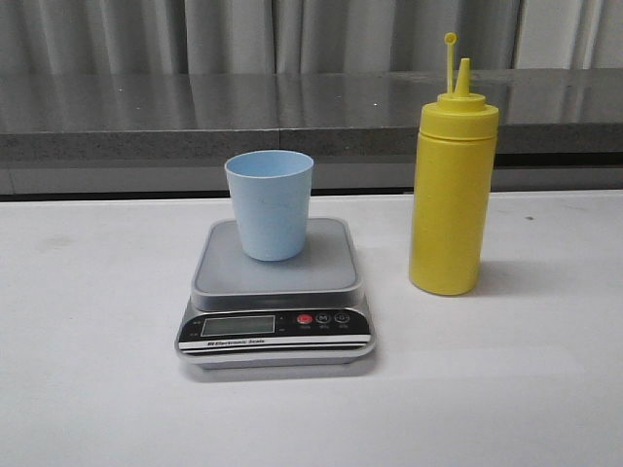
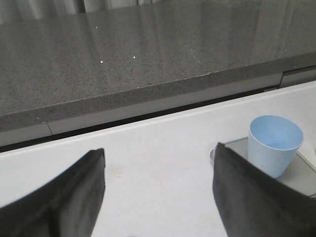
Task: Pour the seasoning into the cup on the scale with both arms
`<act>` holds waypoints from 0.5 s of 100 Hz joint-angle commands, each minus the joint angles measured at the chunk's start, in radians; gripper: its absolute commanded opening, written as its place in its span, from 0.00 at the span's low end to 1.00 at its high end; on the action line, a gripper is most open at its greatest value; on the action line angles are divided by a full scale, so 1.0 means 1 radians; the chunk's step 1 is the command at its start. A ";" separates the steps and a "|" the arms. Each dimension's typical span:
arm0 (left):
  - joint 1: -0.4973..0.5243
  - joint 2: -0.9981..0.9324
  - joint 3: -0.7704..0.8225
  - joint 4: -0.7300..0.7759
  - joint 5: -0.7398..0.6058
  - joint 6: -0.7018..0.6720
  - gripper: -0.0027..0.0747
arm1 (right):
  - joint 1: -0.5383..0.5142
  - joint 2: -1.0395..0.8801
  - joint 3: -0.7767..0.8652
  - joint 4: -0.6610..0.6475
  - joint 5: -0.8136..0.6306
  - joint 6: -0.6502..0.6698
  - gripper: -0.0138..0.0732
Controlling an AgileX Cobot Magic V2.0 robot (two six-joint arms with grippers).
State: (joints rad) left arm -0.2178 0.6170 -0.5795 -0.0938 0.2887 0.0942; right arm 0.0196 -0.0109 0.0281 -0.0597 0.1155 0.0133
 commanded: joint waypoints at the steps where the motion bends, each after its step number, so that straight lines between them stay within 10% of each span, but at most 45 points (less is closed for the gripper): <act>1: 0.002 -0.102 0.047 -0.001 -0.106 -0.001 0.62 | -0.008 -0.015 0.000 -0.003 -0.080 0.003 0.08; 50: 0.002 -0.448 0.203 0.047 -0.063 -0.001 0.62 | -0.008 -0.015 0.000 -0.003 -0.080 0.003 0.08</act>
State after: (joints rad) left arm -0.2178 0.1653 -0.3501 -0.0555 0.2852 0.0959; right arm 0.0196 -0.0109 0.0281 -0.0597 0.1155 0.0133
